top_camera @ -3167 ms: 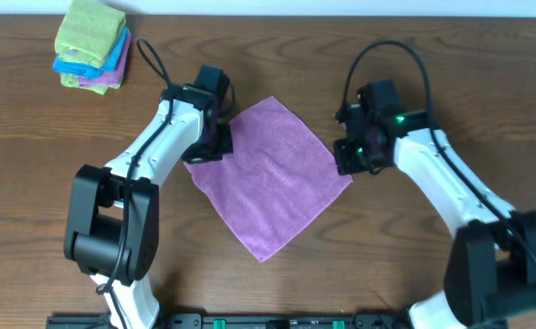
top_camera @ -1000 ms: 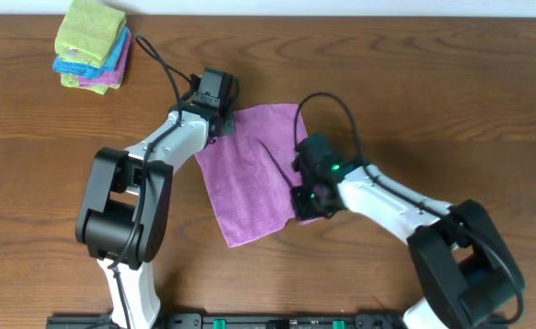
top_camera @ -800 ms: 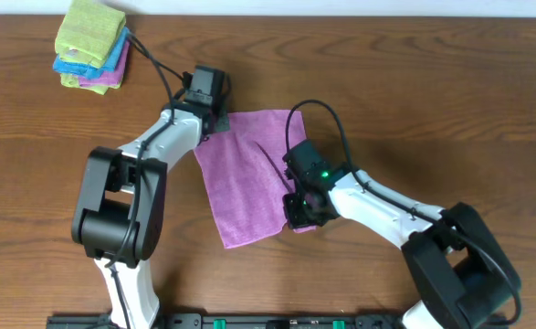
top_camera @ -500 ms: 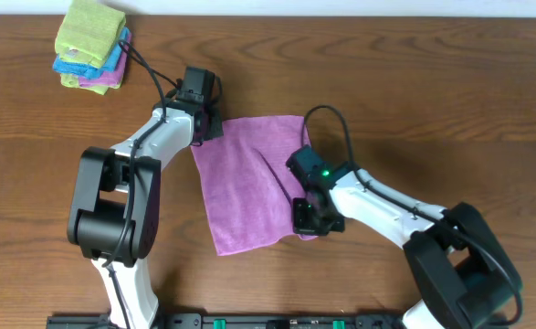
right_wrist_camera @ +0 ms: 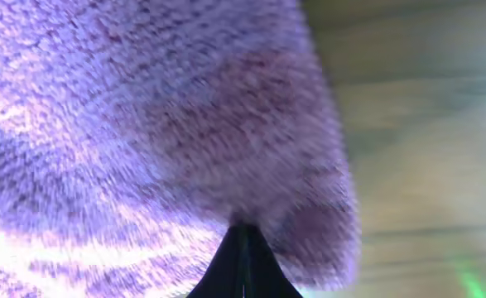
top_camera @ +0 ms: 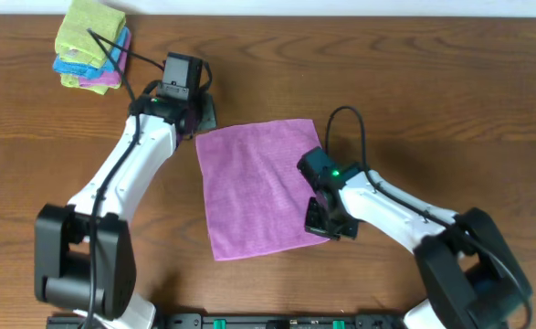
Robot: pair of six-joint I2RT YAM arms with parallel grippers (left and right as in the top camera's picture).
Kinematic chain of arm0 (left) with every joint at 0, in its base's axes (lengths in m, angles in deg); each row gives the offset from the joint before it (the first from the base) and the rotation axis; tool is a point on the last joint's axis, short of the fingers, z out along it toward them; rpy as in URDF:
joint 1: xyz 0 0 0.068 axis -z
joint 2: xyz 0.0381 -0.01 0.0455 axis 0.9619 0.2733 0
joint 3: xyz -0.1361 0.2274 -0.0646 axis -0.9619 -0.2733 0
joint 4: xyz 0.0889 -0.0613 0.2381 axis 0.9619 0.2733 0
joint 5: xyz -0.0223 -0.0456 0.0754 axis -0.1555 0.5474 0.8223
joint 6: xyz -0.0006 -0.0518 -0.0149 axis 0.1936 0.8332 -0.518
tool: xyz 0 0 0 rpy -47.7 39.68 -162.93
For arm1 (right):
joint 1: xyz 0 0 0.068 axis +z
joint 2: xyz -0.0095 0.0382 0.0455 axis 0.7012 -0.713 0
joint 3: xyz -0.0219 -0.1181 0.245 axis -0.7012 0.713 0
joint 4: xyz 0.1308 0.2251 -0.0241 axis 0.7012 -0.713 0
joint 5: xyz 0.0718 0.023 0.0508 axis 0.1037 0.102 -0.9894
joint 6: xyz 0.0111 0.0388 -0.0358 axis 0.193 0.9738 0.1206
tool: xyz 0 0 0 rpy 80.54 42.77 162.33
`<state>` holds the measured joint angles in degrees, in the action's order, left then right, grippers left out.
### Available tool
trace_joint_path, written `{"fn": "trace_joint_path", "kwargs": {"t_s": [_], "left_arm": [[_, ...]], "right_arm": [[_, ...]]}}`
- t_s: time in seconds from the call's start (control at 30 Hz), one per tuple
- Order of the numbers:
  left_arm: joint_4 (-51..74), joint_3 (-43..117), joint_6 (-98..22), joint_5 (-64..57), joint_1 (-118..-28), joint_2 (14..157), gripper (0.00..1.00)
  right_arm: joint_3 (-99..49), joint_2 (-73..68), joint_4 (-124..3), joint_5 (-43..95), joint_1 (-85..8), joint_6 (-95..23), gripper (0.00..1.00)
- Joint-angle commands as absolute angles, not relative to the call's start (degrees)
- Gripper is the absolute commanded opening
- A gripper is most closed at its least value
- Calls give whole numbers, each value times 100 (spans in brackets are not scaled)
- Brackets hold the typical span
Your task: Fold the cloth
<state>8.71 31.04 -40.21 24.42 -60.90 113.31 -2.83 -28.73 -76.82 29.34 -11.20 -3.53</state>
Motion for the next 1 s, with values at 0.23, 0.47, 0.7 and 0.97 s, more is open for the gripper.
{"fn": "trace_joint_path", "kwargs": {"t_s": [0.23,0.47,0.7,0.97], "left_arm": [[1813,3060,-3757,1889,-6049,11128,6],[1533,2955,-3131,2001,-6023,11654,6],[1417,2955,-2723,1990,-5889,12417,6],[1319,2955,-2415,1994,-5830,12749,6]], "right_arm": [[-399,-1203,-6390,3419,-1194,-1870,2],[-395,-2239,-4624,3635,-1474,-2637,1],[-712,-3467,-3772,3045,-2056,-2897,2],[-1346,-4136,-3745,3028,-2069,-3391,1]]}}
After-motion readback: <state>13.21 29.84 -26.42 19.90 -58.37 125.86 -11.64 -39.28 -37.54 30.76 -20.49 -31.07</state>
